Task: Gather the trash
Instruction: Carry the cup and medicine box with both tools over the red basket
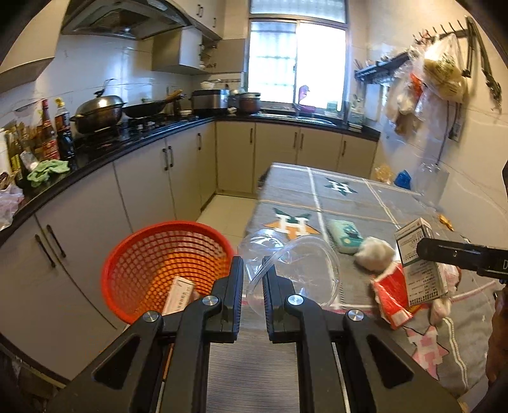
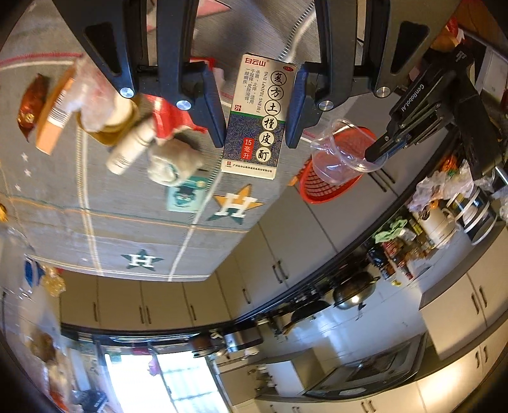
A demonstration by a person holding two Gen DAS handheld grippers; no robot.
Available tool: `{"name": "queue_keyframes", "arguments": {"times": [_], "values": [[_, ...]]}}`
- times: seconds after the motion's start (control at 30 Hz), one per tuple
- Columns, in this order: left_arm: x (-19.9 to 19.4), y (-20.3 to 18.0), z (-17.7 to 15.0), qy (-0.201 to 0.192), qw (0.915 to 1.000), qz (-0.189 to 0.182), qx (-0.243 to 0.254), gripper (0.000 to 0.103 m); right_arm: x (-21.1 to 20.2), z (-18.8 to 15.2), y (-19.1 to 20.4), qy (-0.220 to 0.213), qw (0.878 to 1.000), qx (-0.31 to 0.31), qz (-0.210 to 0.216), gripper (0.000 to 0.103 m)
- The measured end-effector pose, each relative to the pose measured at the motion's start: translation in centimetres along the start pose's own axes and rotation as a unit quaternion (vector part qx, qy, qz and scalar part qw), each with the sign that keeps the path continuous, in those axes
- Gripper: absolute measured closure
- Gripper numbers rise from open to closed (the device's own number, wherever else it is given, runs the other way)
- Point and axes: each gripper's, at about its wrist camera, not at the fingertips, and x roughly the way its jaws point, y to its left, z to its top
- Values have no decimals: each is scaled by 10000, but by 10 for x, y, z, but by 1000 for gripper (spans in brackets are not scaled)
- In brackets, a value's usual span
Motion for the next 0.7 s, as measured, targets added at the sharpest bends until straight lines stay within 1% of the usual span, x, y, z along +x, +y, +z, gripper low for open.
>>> {"name": "queue_keyframes", "arguments": {"times": [0.1, 0.33, 0.53, 0.7], "values": [[-5, 19, 5, -97, 9997, 199, -94, 92, 9, 5, 14, 60, 9998, -116, 134, 61], [-9, 60, 12, -159, 9980, 472, -397, 92, 32, 20, 48, 153, 9983, -379, 412, 61], [0, 80, 8, -79, 9966, 585, -583, 92, 65, 33, 77, 327, 9962, -582, 567, 61], [16, 101, 4, 54, 9942, 714, -801, 92, 96, 43, 96, 466, 9948, -646, 641, 61]]}}
